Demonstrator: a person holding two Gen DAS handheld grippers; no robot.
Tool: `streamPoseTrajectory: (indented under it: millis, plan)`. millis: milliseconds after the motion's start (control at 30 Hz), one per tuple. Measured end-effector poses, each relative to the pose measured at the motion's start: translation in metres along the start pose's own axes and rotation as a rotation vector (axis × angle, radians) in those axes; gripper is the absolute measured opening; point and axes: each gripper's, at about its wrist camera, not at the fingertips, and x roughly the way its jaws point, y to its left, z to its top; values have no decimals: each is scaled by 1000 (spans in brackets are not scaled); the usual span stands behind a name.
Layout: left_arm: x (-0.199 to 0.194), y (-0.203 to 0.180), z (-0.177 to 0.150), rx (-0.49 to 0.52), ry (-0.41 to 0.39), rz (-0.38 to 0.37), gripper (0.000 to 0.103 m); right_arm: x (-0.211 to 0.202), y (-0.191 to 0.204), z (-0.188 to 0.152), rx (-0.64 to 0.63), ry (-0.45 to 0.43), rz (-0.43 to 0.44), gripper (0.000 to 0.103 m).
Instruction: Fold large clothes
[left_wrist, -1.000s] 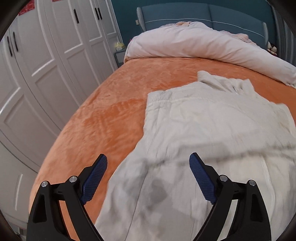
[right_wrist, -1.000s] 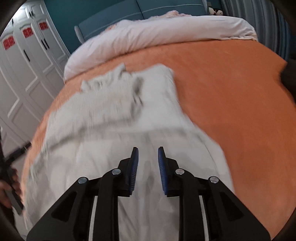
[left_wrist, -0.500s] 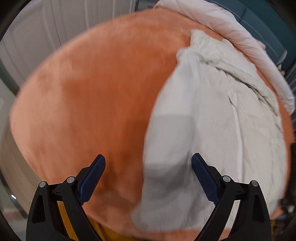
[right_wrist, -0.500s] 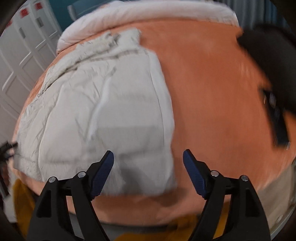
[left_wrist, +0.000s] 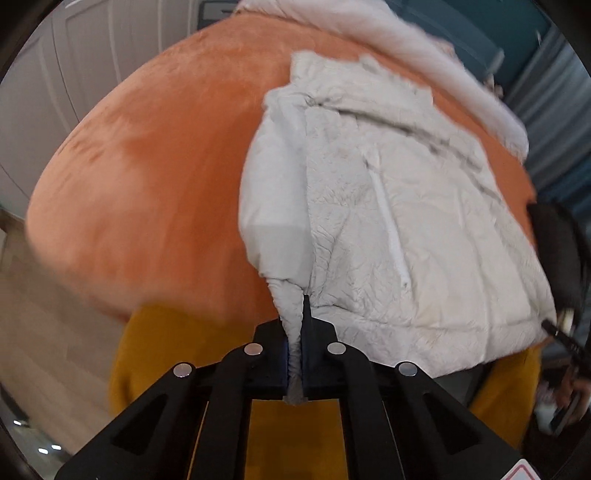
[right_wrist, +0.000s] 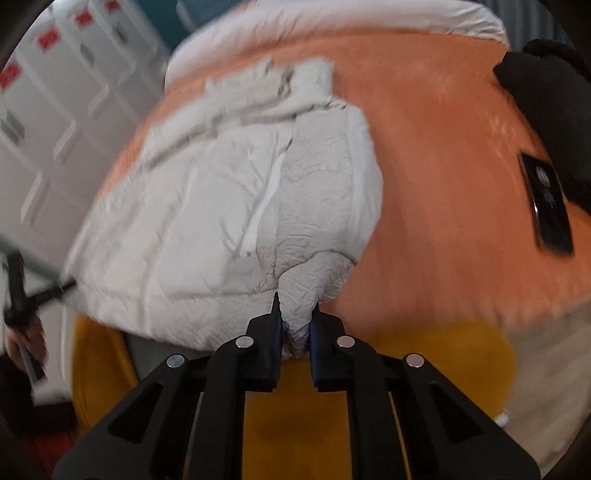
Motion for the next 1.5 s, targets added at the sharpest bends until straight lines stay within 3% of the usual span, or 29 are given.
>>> streamPoseTrajectory:
  millis: [100, 133, 200, 233, 267, 333, 433, 533, 667, 800, 967, 1100, 1300, 1333, 1367, 1400, 1433, 1500]
  plan:
    - [-3, 2, -40, 37, 66, 47, 15, 12, -3, -43, -21, 160, -18, 20]
    - [-7, 2, -44, 27, 63, 61, 18, 11, -4, -50, -24, 174, -19, 27]
    - [-26, 1, -32, -5, 10, 73, 18, -2, -2, -44, -52, 150, -50, 29]
    - [-35, 1, -16, -26, -30, 59, 22, -11, 1, -33, -75, 123, -72, 34]
    - [-46, 0, 0, -42, -91, 55, 39, -20, 4, -20, -95, 90, -89, 37]
    - [-71, -14, 44, -27, -284, 76, 61, -44, 9, 20, -133, -58, -153, 51]
    - [-66, -40, 115, 54, -434, 81, 64, -57, 15, 81, -124, -221, -106, 51]
    - [-28, -62, 183, 89, -509, 99, 64, -37, 34, 133, -126, -287, -7, 52]
    - [60, -86, 266, 63, -457, 117, 64, 16, 91, 202, -239, -336, 65, 51]
    - [130, -97, 311, 60, -409, 169, 64, 87, 136, 277, -274, -305, 136, 51]
    - [202, -66, 323, -47, -305, 186, 66, 170, 174, 366, -253, -284, 157, 51]
    - [221, -60, 309, -35, -355, 203, 67, 221, 197, 418, -207, -279, 177, 51]
    - [229, -58, 305, -44, -387, 193, 68, 306, 227, 469, -149, -175, 146, 51]
    - [229, -59, 304, -37, -389, 192, 69, 320, 231, 471, -155, -141, 148, 47]
    - [231, -59, 305, -38, -391, 190, 69, 334, 236, 470, -177, -101, 144, 33]
    - [231, -58, 304, -39, -392, 188, 69, 345, 244, 468, -230, -70, 122, 6]
    - [232, -58, 304, -41, -393, 185, 69, 343, 247, 468, -249, -93, 114, 5]
    - [232, -57, 304, -44, -400, 179, 69, 320, 230, 472, -169, -223, 181, 5]
